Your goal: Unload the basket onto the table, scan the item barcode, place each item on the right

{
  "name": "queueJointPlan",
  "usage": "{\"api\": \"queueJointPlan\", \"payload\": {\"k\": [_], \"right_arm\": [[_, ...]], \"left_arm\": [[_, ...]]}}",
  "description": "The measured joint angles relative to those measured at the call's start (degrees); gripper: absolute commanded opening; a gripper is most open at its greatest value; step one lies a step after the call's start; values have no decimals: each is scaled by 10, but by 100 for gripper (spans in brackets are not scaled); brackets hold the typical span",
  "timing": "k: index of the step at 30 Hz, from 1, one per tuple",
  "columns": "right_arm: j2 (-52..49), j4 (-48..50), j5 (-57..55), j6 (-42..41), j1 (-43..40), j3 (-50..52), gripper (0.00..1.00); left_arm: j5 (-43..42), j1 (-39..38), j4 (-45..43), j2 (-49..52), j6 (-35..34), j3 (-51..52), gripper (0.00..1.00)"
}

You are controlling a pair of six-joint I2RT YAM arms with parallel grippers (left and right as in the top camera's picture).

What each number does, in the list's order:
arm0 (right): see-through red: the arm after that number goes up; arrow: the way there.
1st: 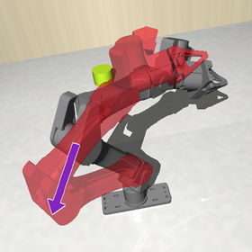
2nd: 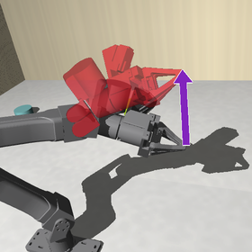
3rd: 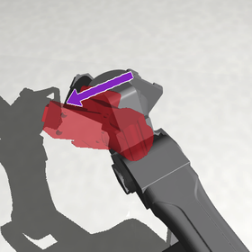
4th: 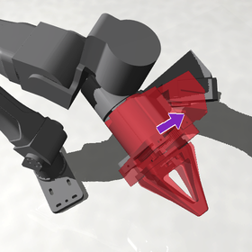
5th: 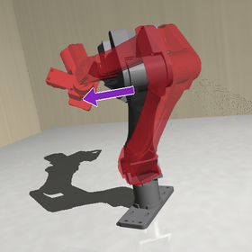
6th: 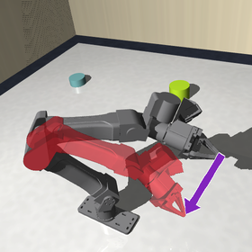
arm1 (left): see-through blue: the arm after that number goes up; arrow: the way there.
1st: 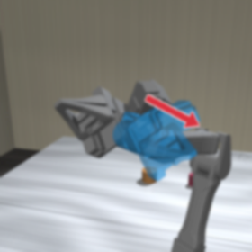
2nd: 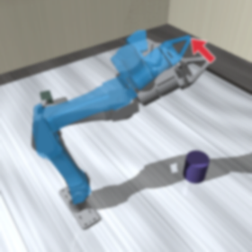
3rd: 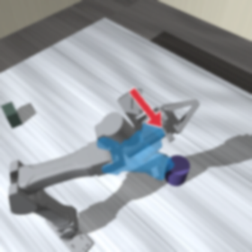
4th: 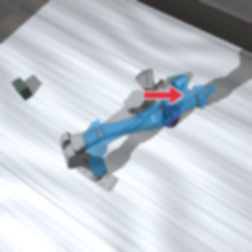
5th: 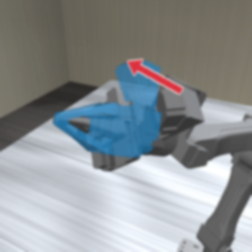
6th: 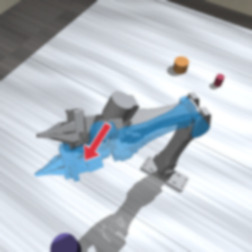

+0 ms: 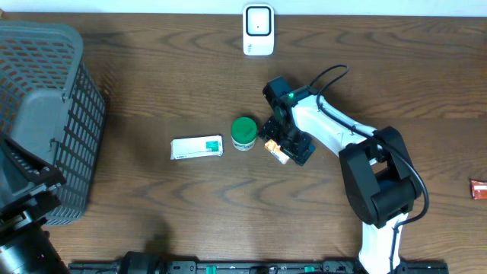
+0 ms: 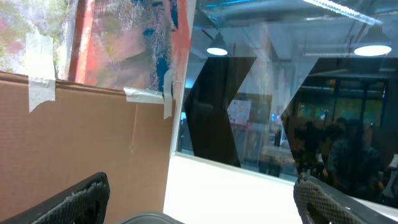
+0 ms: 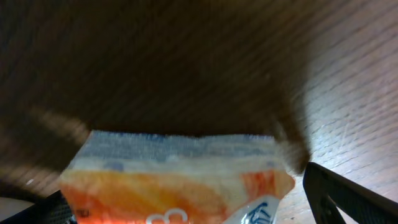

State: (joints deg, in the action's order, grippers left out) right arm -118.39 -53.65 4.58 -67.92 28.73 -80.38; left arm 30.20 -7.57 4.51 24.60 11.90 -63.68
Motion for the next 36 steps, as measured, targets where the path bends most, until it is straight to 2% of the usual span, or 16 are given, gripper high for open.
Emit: {"api": "queueJointPlan", "payload": {"k": [5, 14, 18, 29, 36], "right_arm": [[18, 28, -3, -16, 1, 31, 83], [30, 38, -17, -17, 3, 50, 78], [30, 25, -17, 3, 3, 46, 66], [1, -101, -19, 54, 3, -20, 66], [-1, -204, -10, 96, 3, -122, 67]], "left_arm": [[0, 0, 0, 0, 0, 0, 95], [0, 0, 0, 0, 0, 0, 95], [0, 0, 0, 0, 0, 0, 95], [0, 0, 0, 0, 0, 0, 95], [0, 0, 0, 0, 0, 0, 95]]}}
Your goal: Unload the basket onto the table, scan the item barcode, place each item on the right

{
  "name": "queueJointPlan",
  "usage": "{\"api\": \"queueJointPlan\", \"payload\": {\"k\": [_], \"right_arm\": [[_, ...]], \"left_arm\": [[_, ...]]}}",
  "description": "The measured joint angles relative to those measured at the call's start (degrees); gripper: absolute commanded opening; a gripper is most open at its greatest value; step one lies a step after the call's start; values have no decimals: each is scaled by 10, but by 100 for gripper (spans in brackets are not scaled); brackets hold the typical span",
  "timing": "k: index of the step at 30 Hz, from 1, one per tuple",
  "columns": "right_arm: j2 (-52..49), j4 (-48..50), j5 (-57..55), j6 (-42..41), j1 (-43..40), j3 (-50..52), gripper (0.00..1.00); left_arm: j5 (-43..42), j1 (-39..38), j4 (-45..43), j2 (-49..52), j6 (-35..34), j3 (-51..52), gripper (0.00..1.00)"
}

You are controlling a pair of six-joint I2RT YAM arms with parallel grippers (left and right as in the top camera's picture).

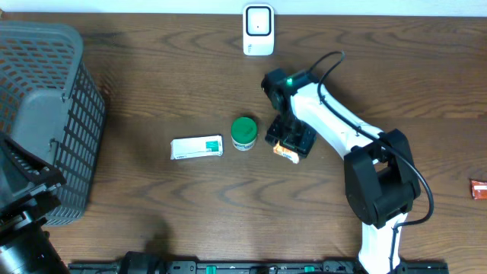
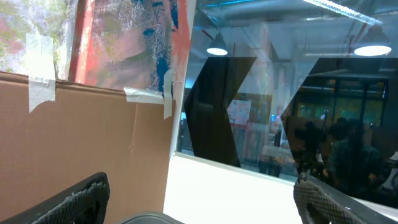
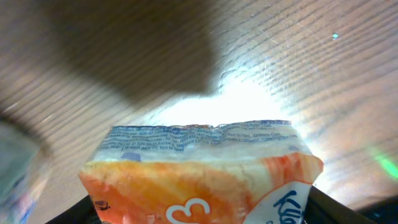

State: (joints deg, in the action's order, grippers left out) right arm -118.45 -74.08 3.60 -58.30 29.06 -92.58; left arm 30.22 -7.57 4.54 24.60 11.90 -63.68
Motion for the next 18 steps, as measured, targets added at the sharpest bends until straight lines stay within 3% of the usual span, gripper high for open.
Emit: {"api": "queueJointPlan", "payload": {"k": [10, 18], "right_arm": [[0, -122, 104, 106, 0, -124, 66], [0, -23, 53, 142, 0, -135, 64]], "left_arm": [[0, 0, 0, 0, 0, 0, 95], [0, 0, 0, 0, 0, 0, 95]]}}
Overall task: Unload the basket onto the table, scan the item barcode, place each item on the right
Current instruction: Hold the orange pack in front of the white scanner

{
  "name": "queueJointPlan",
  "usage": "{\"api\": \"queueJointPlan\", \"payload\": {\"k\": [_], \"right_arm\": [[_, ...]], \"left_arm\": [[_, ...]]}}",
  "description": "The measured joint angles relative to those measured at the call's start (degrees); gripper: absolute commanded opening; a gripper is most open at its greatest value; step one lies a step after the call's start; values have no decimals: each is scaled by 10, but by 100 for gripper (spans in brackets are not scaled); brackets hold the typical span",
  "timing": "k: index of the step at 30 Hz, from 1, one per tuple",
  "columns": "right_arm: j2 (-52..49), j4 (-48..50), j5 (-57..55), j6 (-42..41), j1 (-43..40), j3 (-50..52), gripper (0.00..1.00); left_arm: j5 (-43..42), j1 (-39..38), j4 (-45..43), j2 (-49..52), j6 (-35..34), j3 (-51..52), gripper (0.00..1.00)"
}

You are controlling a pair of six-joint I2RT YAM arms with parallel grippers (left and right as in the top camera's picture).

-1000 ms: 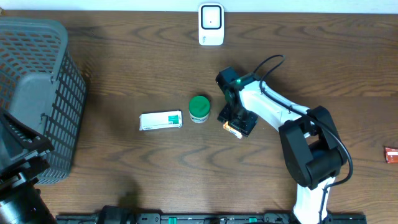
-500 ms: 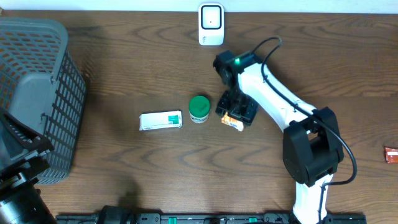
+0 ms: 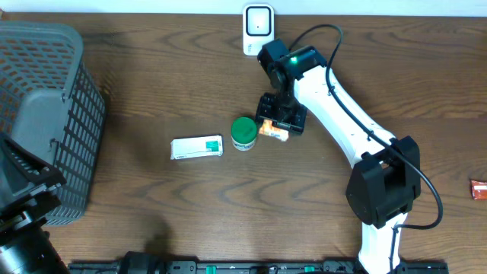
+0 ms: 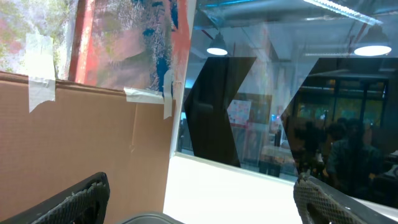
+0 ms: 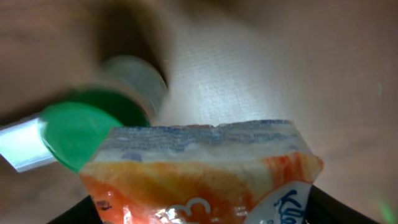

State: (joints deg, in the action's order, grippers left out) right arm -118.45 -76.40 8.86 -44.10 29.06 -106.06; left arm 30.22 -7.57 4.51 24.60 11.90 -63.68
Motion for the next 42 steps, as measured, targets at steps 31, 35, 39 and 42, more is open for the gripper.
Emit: {"api": "queueJointPlan", "payload": {"k": [31, 35, 39, 42], "right_arm": [[-91, 663, -244, 277, -8, -4, 73], [-124, 716, -261, 316, -13, -4, 83], [-131, 695, -269, 332, -15, -4, 92], [-131, 667, -262, 332, -16, -4, 99]], "left_arm": [[0, 0, 0, 0, 0, 0, 95], [0, 0, 0, 0, 0, 0, 95], [0, 0, 0, 0, 0, 0, 95], [0, 0, 0, 0, 0, 0, 95]]}}
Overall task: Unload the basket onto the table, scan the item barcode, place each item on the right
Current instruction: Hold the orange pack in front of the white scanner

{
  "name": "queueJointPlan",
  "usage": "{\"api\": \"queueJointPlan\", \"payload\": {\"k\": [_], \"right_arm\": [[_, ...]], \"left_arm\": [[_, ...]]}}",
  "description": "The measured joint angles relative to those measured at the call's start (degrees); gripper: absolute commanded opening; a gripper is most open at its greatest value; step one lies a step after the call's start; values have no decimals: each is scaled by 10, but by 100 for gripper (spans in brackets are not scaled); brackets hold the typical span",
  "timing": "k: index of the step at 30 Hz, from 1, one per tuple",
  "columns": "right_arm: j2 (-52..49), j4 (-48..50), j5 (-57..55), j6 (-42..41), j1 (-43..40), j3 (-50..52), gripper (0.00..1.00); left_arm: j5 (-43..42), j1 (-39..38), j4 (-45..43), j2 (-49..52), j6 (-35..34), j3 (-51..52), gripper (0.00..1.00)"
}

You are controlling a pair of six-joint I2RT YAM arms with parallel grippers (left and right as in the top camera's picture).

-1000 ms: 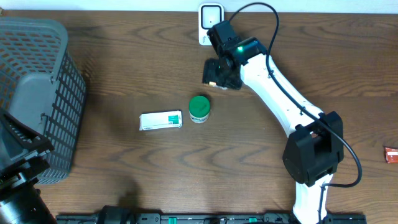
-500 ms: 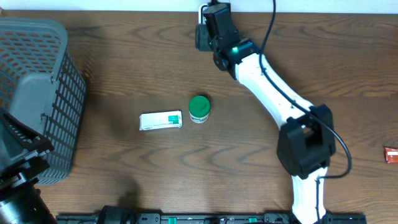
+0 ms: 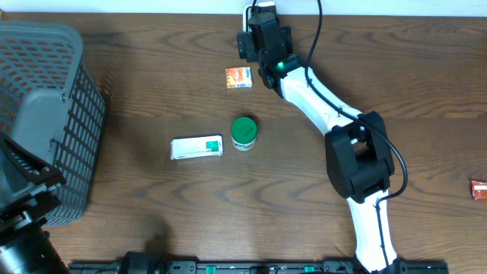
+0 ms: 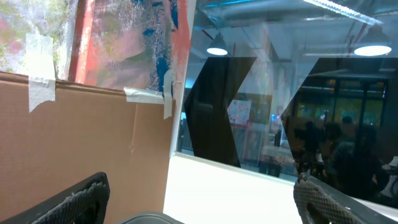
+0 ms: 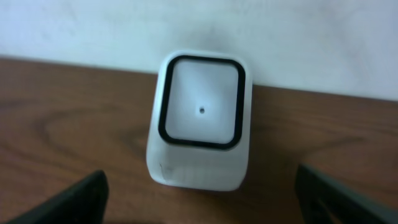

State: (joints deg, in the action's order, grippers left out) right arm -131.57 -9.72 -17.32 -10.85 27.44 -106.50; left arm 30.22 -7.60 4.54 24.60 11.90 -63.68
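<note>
The orange snack packet (image 3: 239,77) lies flat on the table, just left of my right arm and a little in front of the scanner. In the right wrist view the white barcode scanner (image 5: 201,118) with its black-framed window stands against the back wall, straight ahead. My right gripper (image 5: 199,178) is open with nothing between its fingers; in the overhead view my right gripper (image 3: 263,30) covers most of the scanner. My left gripper (image 4: 202,200) is open and empty, and it faces the room away from the table.
A green-lidded jar (image 3: 244,132) and a white box (image 3: 196,147) sit mid-table. A grey mesh basket (image 3: 46,114) fills the left side. A small red item (image 3: 479,189) lies at the right edge. The left arm's base (image 3: 23,213) is at the front left.
The right gripper held the orange packet beside the green jar; now it is open at the scanner and the packet lies on the table left of the arm. The left arm is unchanged.
The right gripper was shut on the orange packet right of the green jar. It then held the packet a little farther back, then close beside the jar. Now the packet rests near the scanner and the gripper is open facing the scanner.
</note>
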Motion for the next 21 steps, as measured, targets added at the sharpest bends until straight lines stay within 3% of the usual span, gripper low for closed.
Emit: {"api": "queueJointPlan", "payload": {"k": [8, 21], "right_arm": [[-1, -87, 65, -56, 1, 0, 99], [-51, -74, 110, -106, 43, 0, 99]], "left_arm": [[0, 0, 0, 0, 0, 0, 95], [0, 0, 0, 0, 0, 0, 95]]}}
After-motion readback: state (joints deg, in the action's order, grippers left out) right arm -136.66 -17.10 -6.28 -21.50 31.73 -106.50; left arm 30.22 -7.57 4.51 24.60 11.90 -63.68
